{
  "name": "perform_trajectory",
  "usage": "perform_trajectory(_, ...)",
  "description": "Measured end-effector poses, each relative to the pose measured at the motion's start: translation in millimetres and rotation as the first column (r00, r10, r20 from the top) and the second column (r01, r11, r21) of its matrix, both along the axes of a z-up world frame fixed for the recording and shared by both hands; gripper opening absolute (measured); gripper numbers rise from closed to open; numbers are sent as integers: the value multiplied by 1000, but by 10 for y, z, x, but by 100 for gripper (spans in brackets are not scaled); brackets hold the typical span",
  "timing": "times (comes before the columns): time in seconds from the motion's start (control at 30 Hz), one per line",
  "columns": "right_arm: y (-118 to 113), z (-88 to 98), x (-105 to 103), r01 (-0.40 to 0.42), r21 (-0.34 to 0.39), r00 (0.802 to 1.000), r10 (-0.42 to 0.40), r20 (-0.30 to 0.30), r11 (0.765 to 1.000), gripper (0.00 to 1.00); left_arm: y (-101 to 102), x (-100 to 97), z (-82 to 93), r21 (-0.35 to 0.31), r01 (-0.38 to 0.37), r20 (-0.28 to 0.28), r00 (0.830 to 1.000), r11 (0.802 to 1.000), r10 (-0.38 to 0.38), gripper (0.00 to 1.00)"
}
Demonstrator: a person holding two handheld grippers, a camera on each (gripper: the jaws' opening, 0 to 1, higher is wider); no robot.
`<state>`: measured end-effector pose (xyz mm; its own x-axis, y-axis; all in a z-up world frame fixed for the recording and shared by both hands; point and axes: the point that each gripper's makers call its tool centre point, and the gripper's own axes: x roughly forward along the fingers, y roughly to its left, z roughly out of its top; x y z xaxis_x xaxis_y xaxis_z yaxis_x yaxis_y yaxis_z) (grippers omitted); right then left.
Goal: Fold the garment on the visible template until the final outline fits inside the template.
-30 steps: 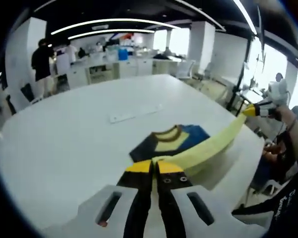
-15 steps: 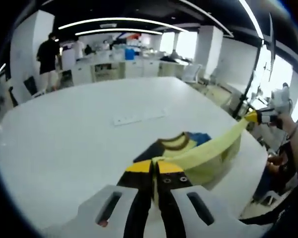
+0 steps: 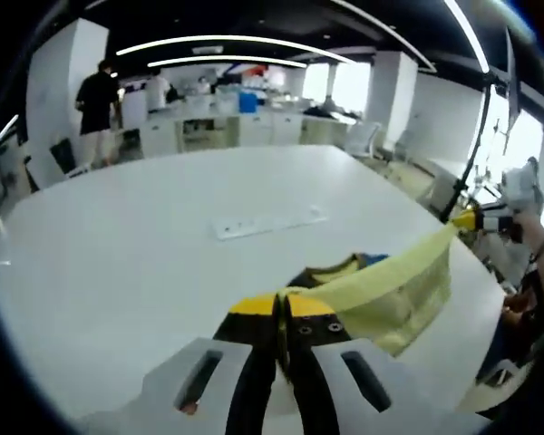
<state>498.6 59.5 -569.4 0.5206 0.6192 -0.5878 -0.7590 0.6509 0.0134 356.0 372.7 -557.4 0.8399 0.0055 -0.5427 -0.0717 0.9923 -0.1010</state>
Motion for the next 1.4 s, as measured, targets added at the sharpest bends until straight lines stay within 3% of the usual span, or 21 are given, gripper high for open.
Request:
perform_trajectory(0.4,143,-284,304,29,5,999,-29,-21,1000,0,154,245,-265,-21,-52,15,999,998,52,0)
perform_trajectory(0.53,180,-418,382,47,1,998,-47,-40,999,0,181,348,-400,-1,-51,7,999,999,51,0)
perform_trajectory(0.83,261,-724,497,59,-30,996,-61,-67,998,0,295,490,-701,-22,-117,7,993,993,117,0)
perform_trajectory(1.0,282,-855,564,69,-37,994,-72,-82,997,0,329,540,-920,-38,-108,-32,994,993,107,0)
perform_trajectory(1.27,324,-1070,621,82,-69,991,-88,-101,994,0,375,591,-1136,-43,-111,-26,994,993,110,0)
perform_trajectory(1.4,345,-1177,634,85,-81,988,-95,-118,993,0,379,594,-1275,-12,-101,-52,994,995,101,0)
